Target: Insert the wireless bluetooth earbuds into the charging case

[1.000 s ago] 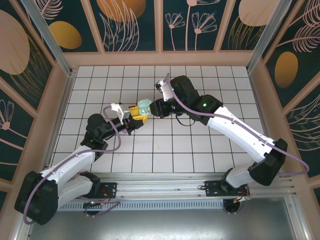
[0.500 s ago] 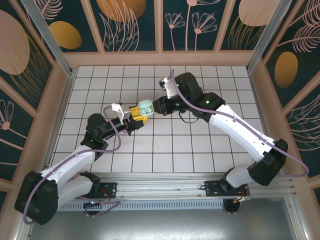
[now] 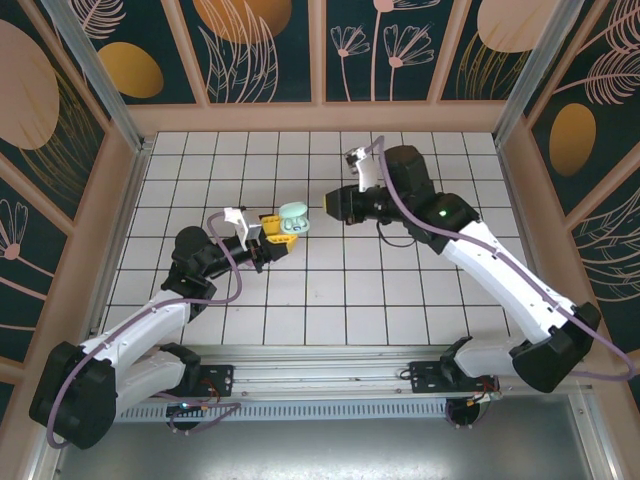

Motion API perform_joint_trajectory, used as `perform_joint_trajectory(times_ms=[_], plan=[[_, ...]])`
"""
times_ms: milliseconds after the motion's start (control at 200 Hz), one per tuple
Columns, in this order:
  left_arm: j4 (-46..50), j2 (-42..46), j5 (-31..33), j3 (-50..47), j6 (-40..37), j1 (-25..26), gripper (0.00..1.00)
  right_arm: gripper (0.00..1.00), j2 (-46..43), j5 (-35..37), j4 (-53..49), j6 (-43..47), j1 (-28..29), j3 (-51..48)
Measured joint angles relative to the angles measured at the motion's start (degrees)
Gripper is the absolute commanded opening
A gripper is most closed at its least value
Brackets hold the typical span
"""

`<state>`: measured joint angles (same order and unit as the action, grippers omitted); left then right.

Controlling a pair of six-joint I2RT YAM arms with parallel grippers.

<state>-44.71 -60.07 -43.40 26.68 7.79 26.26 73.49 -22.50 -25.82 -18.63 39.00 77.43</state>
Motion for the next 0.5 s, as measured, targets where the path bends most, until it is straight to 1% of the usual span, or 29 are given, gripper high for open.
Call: perform_joint_trajectory(times_ms=[105, 245, 350, 500], plan=[[0.0, -0.8, -2.6, 1.0, 0.0, 0.0, 0.00, 0.20, 0.8, -1.7, 0.8, 0.0, -0.1, 1.3], [0.1, -2.1, -5.6, 2.7, 0.0, 0.0, 0.00, 0.20, 5.2, -5.7, 2.0, 0.0, 0.0, 4.1], [1.4, -2.4, -6.4, 4.1, -0.2, 0.0, 0.00, 0.20, 8.0, -9.1, 2.1, 0.0, 0.0, 5.1], [2.3, -2.8, -6.5, 4.4, -0.2, 0.0, 0.00, 0.22, 8.2, -11.9, 2.0, 0.0, 0.6, 4.9]])
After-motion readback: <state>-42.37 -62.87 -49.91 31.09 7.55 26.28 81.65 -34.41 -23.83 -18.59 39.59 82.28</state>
